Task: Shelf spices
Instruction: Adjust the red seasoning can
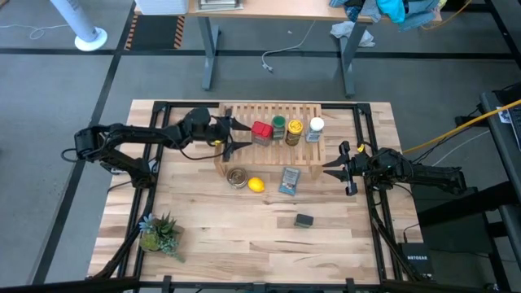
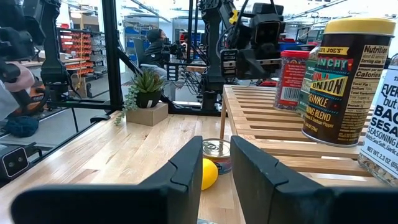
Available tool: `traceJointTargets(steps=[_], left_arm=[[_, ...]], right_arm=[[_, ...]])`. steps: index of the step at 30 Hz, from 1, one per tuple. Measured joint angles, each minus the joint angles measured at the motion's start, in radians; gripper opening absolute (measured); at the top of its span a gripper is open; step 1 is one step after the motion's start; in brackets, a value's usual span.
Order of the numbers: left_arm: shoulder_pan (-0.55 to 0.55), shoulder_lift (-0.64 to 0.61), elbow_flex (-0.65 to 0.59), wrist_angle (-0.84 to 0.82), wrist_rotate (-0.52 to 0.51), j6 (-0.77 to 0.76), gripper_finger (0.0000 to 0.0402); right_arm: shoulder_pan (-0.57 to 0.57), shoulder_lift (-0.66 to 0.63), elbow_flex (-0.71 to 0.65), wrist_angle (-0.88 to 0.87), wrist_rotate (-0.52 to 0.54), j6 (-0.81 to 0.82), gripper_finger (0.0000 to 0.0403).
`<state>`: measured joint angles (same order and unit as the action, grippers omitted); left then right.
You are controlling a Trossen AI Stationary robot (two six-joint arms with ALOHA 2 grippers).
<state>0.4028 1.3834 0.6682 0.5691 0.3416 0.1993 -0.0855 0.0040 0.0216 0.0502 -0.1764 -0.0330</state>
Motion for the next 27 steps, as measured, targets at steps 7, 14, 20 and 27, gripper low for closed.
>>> traceJointTargets(steps=[7, 14, 20, 27], left_arm=[[-0.019, 0.0, 0.0, -0.002, -0.006, 0.024, 0.0237], [0.002, 0.0, 0.0, 0.0, -0.057, 0.037, 0.0237], [0.018, 0.0, 0.0, 0.0, -0.056, 0.037, 0.0237], [0.035, 0.0, 0.0, 0.001, -0.056, 0.037, 0.0237]], right_arm=[[0.0, 0.0, 0.0, 0.0, 0.0, 0.0, 0.0088], [0.0, 0.0, 0.0, 0.0, 0.0, 0.0, 0.0088], [0.0, 0.0, 0.0, 0.0, 0.0, 0.0, 0.0088], [0.0, 0.0, 0.0, 0.0, 0.0, 0.0, 0.0088]])
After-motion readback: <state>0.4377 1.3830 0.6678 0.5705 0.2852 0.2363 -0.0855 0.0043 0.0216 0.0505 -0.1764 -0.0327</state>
